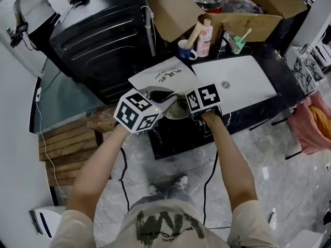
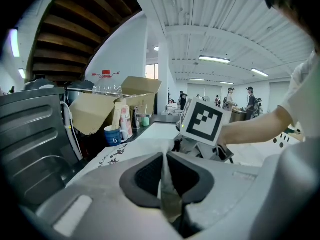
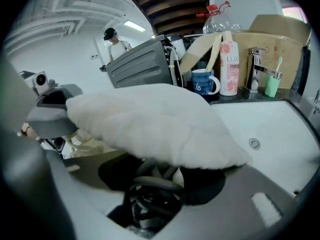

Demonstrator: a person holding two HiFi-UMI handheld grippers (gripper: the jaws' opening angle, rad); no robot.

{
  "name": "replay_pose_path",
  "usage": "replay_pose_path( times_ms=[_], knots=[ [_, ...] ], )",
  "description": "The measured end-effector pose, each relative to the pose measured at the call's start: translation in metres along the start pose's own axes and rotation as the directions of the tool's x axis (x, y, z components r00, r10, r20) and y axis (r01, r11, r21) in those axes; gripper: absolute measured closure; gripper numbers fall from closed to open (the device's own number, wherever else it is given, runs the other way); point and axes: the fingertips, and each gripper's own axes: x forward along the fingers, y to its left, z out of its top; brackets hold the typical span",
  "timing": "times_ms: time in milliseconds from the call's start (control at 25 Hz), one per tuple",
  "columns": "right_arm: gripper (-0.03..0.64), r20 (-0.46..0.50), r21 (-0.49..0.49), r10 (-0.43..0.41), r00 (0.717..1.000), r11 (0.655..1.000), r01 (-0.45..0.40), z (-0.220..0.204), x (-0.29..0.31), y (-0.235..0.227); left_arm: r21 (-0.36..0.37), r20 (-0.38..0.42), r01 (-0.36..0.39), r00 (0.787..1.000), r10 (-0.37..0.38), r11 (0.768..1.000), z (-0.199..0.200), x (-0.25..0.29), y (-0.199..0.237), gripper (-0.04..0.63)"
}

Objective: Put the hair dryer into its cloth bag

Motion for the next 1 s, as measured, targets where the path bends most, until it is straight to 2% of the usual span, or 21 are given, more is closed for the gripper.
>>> replay_pose_path(
  times_ms=[600, 1000],
  knots=[
    [0.367, 0.082, 0.07, -0.043, 0.996, 0.997, 0.037, 0.018, 0.018, 0.002, 0.001, -0.016, -0.026, 1.0, 0.026, 1.0, -0.01, -0.013, -0.006, 0.568],
    [0.365, 0.079, 0.033, -0.068, 0.994, 0.997, 0.066, 0.021, 0.024, -0.003, -0.011, -0.019, -0.028, 0.999, 0.028, 1.0, -0.016, -0.013, -0.001, 0.568]
  ],
)
